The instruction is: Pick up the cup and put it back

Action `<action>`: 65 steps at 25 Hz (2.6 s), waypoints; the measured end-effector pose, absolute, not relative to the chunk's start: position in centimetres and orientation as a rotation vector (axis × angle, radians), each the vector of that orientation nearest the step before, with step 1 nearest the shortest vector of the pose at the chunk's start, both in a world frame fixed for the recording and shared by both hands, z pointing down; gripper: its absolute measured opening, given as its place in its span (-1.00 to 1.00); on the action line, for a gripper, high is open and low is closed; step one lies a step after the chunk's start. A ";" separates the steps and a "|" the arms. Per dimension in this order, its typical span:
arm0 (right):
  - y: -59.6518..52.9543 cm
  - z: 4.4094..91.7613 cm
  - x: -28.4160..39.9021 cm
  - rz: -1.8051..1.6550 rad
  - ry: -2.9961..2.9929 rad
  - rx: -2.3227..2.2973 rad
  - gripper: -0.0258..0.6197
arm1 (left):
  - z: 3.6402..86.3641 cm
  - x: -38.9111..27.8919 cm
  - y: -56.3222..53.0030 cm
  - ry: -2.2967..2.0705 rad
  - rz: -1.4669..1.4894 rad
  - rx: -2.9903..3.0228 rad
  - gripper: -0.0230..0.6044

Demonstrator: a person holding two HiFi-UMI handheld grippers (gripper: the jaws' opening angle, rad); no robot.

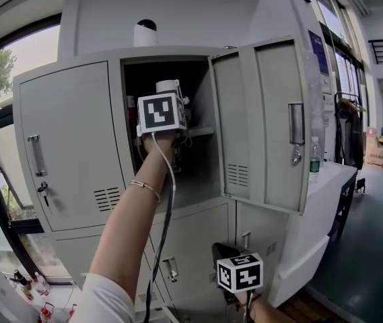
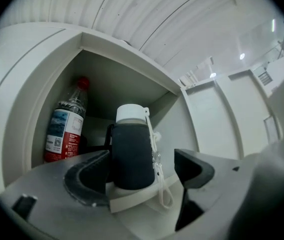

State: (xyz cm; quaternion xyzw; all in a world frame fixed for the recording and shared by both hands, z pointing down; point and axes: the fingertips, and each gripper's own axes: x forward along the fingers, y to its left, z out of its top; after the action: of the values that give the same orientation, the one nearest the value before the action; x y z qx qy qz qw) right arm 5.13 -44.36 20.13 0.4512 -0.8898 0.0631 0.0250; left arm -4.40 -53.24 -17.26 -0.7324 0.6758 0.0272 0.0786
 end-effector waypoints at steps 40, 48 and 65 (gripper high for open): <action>-36.0 23.7 7.9 0.145 -2.770 1.590 -0.95 | 18.0 -9.8 -31.9 2.042 0.209 -2.326 -0.41; -32.5 25.5 4.2 0.155 -2.749 1.677 -0.95 | 23.2 -13.2 -28.5 2.040 0.154 -2.316 -0.83; -30.7 29.6 3.9 0.143 -2.615 1.747 -0.95 | 28.7 -14.1 -27.7 2.017 0.223 -2.461 -0.87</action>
State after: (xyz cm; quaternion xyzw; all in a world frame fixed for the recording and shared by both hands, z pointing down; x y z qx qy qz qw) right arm 3.87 -30.69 29.55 0.5549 -0.8307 0.0453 -0.0033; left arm -14.11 -27.75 28.72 -0.7713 0.6322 0.0699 -0.0241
